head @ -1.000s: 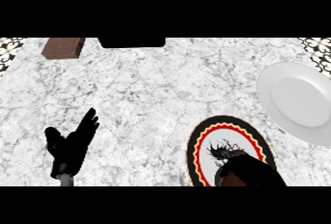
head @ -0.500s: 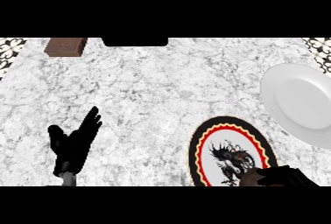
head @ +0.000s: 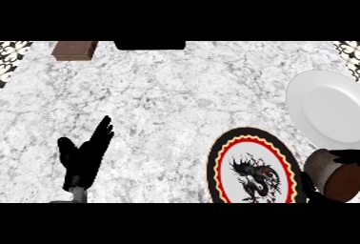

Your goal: Pick the cupcake from the plate and place it in the plate

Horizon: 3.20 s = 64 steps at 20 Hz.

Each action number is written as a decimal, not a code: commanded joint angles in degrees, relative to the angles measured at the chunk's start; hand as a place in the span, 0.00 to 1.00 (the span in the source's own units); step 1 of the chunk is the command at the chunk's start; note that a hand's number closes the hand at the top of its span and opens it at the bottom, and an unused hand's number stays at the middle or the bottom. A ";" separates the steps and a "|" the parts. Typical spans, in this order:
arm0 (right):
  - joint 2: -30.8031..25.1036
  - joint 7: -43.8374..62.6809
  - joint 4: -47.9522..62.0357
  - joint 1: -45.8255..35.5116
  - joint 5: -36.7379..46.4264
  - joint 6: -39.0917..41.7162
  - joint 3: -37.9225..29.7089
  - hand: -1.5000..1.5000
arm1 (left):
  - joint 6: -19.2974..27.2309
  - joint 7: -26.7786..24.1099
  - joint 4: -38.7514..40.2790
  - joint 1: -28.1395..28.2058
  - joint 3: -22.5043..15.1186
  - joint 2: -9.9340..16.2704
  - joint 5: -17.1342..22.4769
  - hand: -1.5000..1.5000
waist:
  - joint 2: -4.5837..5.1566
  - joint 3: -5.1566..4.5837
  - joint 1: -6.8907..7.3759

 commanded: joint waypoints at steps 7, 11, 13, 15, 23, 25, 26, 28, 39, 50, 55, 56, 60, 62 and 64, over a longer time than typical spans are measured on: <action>-5.66 -12.44 34.60 -24.25 -7.45 -3.52 -15.81 1.00 | 0.60 3.49 1.16 -1.33 -0.77 -1.11 -0.63 0.50 | 0.49 -0.27 1.06; -8.87 -20.44 51.43 -33.23 -9.95 -3.42 -19.77 1.00 | -0.75 0.58 3.85 -1.82 -0.12 -0.37 -0.93 0.50 | 0.64 -0.25 1.30; -15.81 -21.33 57.66 -37.68 -13.94 2.16 -24.10 1.00 | -0.87 0.69 1.02 1.26 -0.89 -0.35 -0.97 0.50 | 0.67 -0.22 1.75; -17.20 -26.86 66.40 -40.80 -13.80 1.74 -25.45 1.00 | -0.72 1.07 0.80 0.52 -1.92 -2.00 -0.63 0.50 | 0.78 -0.20 1.85; -23.75 -20.33 86.20 -46.78 -2.14 3.85 -17.65 0.00 | -0.81 2.48 1.16 -2.23 -2.22 -1.49 -1.67 0.50 | 1.76 -0.15 3.81; -22.85 -21.27 91.03 -50.35 -1.92 6.67 -16.60 0.00 | -2.54 2.12 1.88 -2.86 -0.06 0.38 -0.04 0.50 | 1.71 -0.10 4.05; -23.06 -24.94 93.26 -50.36 -2.81 8.08 -17.44 0.00 | -2.12 1.29 1.61 -0.45 -1.27 -1.01 -0.31 0.50 | 1.59 -0.05 3.84; -22.98 -27.84 97.00 -53.89 -3.81 10.38 -18.32 0.00 | -0.46 2.43 3.10 -4.23 0.12 -0.38 -1.44 0.50 | 1.46 -0.05 3.05; -23.74 -41.15 103.91 -57.13 -17.12 18.88 -31.53 0.00 | -0.65 3.23 0.28 -1.59 -0.73 -0.86 -1.22 0.50 | 1.36 0.03 2.77; -34.86 -46.01 108.81 -46.96 -19.31 46.97 -32.58 0.00 | -1.31 2.22 0.47 0.63 0.16 -0.71 -0.55 0.50 | 0.81 -0.05 1.12; -35.30 -51.53 107.72 -42.48 -17.70 50.70 -30.69 0.00 | -1.94 3.01 1.58 -1.61 0.93 -0.39 0.04 0.50 | 0.86 -0.02 1.05; -37.20 -51.86 107.54 -40.38 -17.59 52.66 -30.49 0.00 | 0.75 3.67 -0.11 -0.39 -0.88 -2.63 -1.64 0.50 | 0.70 -0.03 0.73; -38.63 -54.06 106.11 -37.65 -16.47 52.13 -29.11 0.00 | -2.82 4.22 -1.32 -1.07 2.23 1.34 0.99 0.50 | 0.63 -0.04 0.92; -36.14 -56.96 104.71 -36.26 -14.78 49.22 -27.24 0.00 | -1.16 2.77 0.96 -0.44 0.18 -1.49 -0.65 0.50 | 0.76 0.01 0.83; -37.00 -57.86 104.95 -34.68 -15.41 49.76 -27.59 0.00 | 0.55 4.66 0.08 -1.88 0.04 -2.05 -1.43 0.50 | 0.60 -0.05 0.48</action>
